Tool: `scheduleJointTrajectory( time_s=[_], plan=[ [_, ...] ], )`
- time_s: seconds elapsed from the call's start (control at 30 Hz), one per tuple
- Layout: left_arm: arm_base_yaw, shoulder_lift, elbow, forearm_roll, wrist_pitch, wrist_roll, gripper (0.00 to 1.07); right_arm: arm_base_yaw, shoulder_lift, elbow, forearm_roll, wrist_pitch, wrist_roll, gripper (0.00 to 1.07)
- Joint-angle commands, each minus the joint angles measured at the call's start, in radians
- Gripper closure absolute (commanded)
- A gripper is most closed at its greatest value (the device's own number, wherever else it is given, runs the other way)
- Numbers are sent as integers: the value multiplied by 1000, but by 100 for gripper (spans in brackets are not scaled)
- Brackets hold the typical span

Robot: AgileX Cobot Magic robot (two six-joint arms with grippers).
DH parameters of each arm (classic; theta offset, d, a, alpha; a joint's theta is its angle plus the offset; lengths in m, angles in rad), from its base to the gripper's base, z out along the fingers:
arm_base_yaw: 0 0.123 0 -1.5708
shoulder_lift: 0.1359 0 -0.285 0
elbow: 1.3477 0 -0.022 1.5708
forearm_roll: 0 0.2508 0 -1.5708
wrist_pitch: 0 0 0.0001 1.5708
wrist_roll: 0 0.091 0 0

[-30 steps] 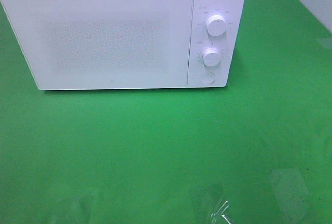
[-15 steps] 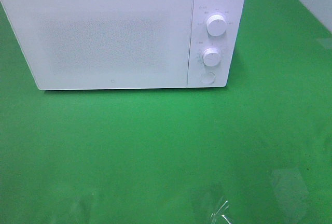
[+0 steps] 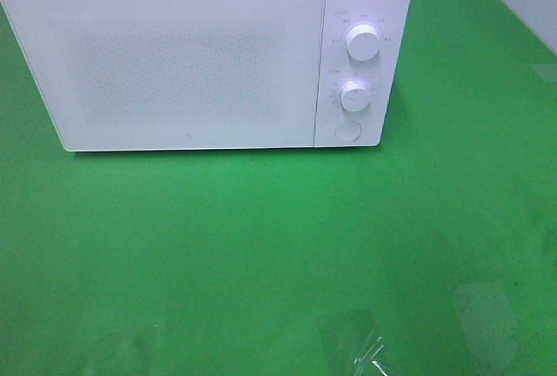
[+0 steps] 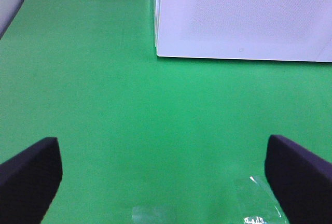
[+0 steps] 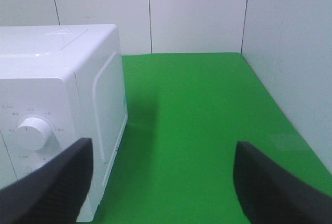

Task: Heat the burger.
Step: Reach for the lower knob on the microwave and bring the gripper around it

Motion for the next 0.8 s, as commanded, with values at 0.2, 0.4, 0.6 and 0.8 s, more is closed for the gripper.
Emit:
scheduleJointTrajectory(
  time_s=[0.2, 0.4, 0.6, 0.8],
  plan=[
    [2, -22, 2, -8, -10, 2, 8, -3, 218, -3, 85, -222, -105, 32],
    [2, -22, 2, -8, -10, 2, 8, 15, 382, 8, 237, -412, -229, 32],
    [2, -22, 2, -8, -10, 2, 9, 181, 477, 56, 416, -589, -366, 32],
    [2, -22, 2, -8, -10, 2, 9, 396, 581, 65, 633, -694, -443, 32]
  ],
)
